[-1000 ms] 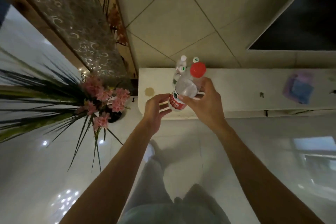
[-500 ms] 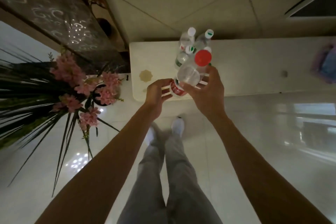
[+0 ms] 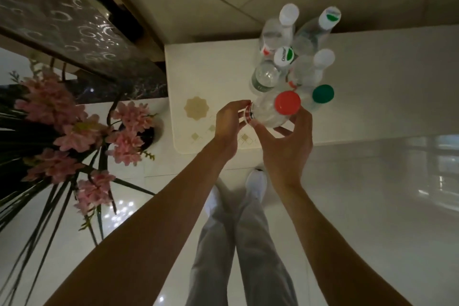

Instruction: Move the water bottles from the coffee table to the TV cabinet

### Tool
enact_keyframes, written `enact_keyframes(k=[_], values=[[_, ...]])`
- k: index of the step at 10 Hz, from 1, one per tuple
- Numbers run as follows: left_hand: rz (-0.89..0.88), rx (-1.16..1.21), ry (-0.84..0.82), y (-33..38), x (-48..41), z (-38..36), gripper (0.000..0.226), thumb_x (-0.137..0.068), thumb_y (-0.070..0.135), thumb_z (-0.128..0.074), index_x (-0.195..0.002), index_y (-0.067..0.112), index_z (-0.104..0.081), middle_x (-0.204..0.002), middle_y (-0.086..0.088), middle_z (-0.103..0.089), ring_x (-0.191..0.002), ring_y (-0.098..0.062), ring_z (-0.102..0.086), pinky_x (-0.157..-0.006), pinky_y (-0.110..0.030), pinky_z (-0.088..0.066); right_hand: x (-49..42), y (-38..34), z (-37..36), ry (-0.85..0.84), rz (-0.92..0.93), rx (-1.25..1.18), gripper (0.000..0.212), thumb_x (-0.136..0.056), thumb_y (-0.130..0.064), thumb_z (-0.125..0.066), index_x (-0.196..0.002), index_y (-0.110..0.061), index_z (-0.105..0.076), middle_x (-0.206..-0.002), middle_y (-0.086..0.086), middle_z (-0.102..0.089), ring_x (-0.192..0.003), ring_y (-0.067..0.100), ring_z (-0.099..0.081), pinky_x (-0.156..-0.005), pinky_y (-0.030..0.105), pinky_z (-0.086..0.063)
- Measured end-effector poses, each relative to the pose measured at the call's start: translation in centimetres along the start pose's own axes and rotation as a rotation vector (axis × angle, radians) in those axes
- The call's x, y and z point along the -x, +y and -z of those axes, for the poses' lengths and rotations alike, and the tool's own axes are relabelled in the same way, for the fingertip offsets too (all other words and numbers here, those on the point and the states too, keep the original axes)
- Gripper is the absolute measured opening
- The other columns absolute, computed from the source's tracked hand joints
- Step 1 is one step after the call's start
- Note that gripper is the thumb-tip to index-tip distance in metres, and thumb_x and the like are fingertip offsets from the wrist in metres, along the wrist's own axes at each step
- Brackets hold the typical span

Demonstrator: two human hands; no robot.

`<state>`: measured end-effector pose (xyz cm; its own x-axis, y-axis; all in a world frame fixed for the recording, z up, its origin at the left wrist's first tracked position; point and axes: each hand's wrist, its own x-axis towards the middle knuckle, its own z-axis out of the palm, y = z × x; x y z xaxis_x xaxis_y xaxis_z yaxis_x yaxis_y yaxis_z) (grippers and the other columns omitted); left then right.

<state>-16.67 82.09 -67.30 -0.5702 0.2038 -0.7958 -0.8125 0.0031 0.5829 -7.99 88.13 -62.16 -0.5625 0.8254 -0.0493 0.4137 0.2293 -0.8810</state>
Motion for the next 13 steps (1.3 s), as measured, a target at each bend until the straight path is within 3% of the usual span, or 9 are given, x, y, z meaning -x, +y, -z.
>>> enact_keyframes(k=[1, 2, 4, 6, 7, 8, 10, 11, 13], values=[[-0.022, -0.028, 0.011, -1.1, -1.9, -0.2, 0.022, -0.078, 0.025, -0.057, -0.090, 0.013, -0.072, -0.116, -0.014, -0.068, -0.112, -0.026, -0.061, -0.091, -0.035, -0.049, -0.5, 1.8, -1.5, 0.026, -0.008, -0.032, 0.071, -0.071, -0.029, -0.087, -0.127, -0.031, -0.045, -0.126, 0.001, -0.061, -0.109, 0.000, -0.059, -0.077, 0.008, -0.051], [-0.036, -0.052, 0.030, -2.0, -3.1, -0.6, 0.019, -0.075, 0.031, -0.057, -0.080, 0.017, -0.069, -0.104, -0.010, -0.068, -0.102, -0.021, -0.061, -0.087, -0.034, -0.048, -0.5, 3.6, -2.8, 0.064, -0.020, -0.019, 0.070, -0.071, -0.030, -0.087, -0.130, -0.022, -0.050, -0.125, 0.001, -0.059, -0.110, 0.010, -0.061, -0.079, 0.019, -0.058], [-0.020, -0.047, 0.015, -2.7, -4.7, -1.1, 0.021, -0.077, 0.032, -0.055, -0.075, 0.015, -0.067, -0.097, -0.009, -0.066, -0.096, -0.019, -0.060, -0.090, -0.037, -0.047, -0.5, 5.8, -4.9, 0.137, -0.041, -0.013, 0.069, -0.071, -0.028, -0.086, -0.130, -0.013, -0.054, -0.125, 0.004, -0.054, -0.112, 0.012, -0.059, -0.081, 0.021, -0.058], [-0.004, -0.072, 0.052, -2.8, -6.1, -1.8, 0.030, -0.091, 0.035, -0.049, -0.094, 0.017, -0.072, -0.116, -0.008, -0.070, -0.114, -0.023, -0.062, -0.106, -0.044, -0.046, -1.2, 6.8, -6.2, 0.215, -0.079, -0.026, 0.072, -0.071, -0.024, -0.087, -0.133, -0.009, -0.053, -0.128, 0.006, -0.053, -0.115, 0.010, -0.057, -0.083, 0.023, -0.058], [0.015, -0.067, 0.053, -3.1, -6.7, -2.1, 0.034, -0.095, 0.033, -0.047, -0.104, 0.012, -0.073, -0.118, -0.010, -0.069, -0.114, -0.025, -0.062, -0.106, -0.046, -0.046, -1.3, 6.9, -6.8, 0.264, -0.084, -0.023, 0.072, -0.073, -0.023, -0.085, -0.134, -0.009, -0.051, -0.130, 0.006, -0.052, -0.112, -0.004, -0.053, -0.082, 0.020, -0.057], [0.009, -0.030, 0.042, -3.3, -6.8, -2.0, 0.034, -0.097, 0.030, -0.046, -0.103, 0.009, -0.072, -0.117, -0.012, -0.070, -0.113, -0.025, -0.063, -0.105, -0.044, -0.048, -1.2, 6.9, -7.2, 0.272, -0.099, -0.045, 0.071, -0.075, -0.022, -0.084, -0.135, -0.010, -0.049, -0.131, 0.004, -0.051, -0.107, -0.016, -0.049, -0.082, 0.012, -0.053], [-0.011, 0.005, 0.008, -3.3, -6.1, -1.1, 0.031, -0.100, 0.025, -0.044, -0.103, 0.008, -0.069, -0.118, -0.014, -0.069, -0.113, -0.023, -0.063, -0.095, -0.036, -0.053, -0.5, 6.6, -7.2, 0.266, -0.126, -0.117, 0.065, -0.079, -0.019, -0.080, -0.133, -0.012, -0.045, -0.131, 0.000, -0.046, -0.112, -0.003, -0.054, -0.085, 0.009, -0.049], [0.014, 0.009, -0.042, -2.5, -4.8, -0.4, 0.030, -0.101, 0.021, -0.043, -0.106, 0.002, -0.066, -0.105, -0.010, -0.071, -0.098, -0.020, -0.067, -0.080, -0.029, -0.057, 0.1, 5.9, -6.5, 0.238, -0.112, -0.103, 0.056, -0.084, -0.020, -0.076, -0.131, -0.013, -0.046, -0.125, -0.006, -0.047, -0.107, -0.001, -0.056, -0.086, 0.015, -0.052], [0.058, -0.148, -0.026, 2.0, 1.0, 2.2, 0.017, -0.093, 0.006, -0.054, -0.092, 0.000, -0.069, -0.094, -0.016, -0.068, -0.080, -0.027, -0.066, -0.081, -0.039, -0.060, -0.1, 2.3, -0.6, 0.060, -0.129, 0.143, 0.026, -0.092, -0.011, -0.059, -0.117, -0.012, -0.056, -0.111, 0.000, -0.063, -0.096, 0.012, -0.062, -0.086, 0.032, -0.056]])
